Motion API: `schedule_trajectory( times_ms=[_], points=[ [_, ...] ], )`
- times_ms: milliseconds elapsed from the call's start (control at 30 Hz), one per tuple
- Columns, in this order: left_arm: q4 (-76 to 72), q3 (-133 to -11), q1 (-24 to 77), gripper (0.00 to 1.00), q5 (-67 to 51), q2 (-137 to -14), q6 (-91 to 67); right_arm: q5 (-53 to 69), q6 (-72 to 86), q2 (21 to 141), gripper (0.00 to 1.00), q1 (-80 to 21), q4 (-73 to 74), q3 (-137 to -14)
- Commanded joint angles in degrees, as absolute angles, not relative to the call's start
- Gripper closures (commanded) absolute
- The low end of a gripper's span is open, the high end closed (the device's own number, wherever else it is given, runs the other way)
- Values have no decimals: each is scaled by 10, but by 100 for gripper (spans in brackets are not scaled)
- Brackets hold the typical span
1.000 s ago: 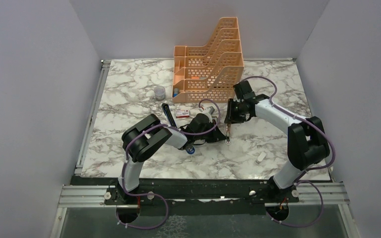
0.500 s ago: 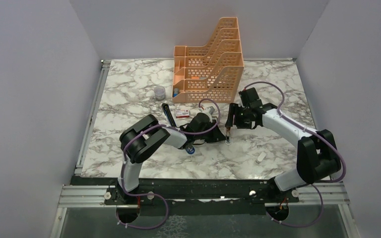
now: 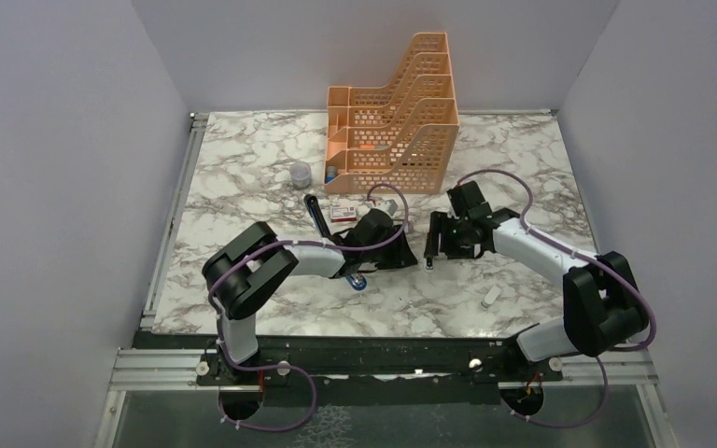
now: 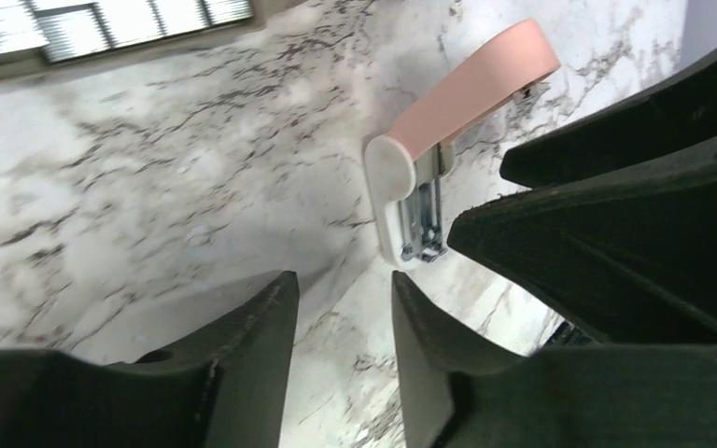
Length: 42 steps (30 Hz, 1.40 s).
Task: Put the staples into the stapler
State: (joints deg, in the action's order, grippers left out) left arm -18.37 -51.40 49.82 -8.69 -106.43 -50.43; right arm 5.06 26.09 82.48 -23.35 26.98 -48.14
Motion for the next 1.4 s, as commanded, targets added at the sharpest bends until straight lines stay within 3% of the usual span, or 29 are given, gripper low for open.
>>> schedule_trajectory(
  times_ms=[0, 333, 633, 933, 1233, 1367],
  points=[
    [-67, -494, 495, 52, -33, -1028, -480, 20, 282, 826, 35, -266, 247, -471],
    [-1, -497, 494, 33, 65, -958, -461, -72, 313, 905, 39, -325, 267, -502],
    [-31, -478, 483, 27, 33, -953, -458, -189, 370, 950, 61, -347, 309, -525],
    [-52, -470, 477, 28, 16, -949, -443, -236, 341, 972, 63, -304, 299, -564],
    [-81, -474, 454, 27, -31, -954, -417, -173, 310, 1005, 62, -220, 269, -583],
    [-102, -471, 444, 26, -64, -954, -403, -152, 308, 1000, 56, -219, 269, -579]
  ],
)
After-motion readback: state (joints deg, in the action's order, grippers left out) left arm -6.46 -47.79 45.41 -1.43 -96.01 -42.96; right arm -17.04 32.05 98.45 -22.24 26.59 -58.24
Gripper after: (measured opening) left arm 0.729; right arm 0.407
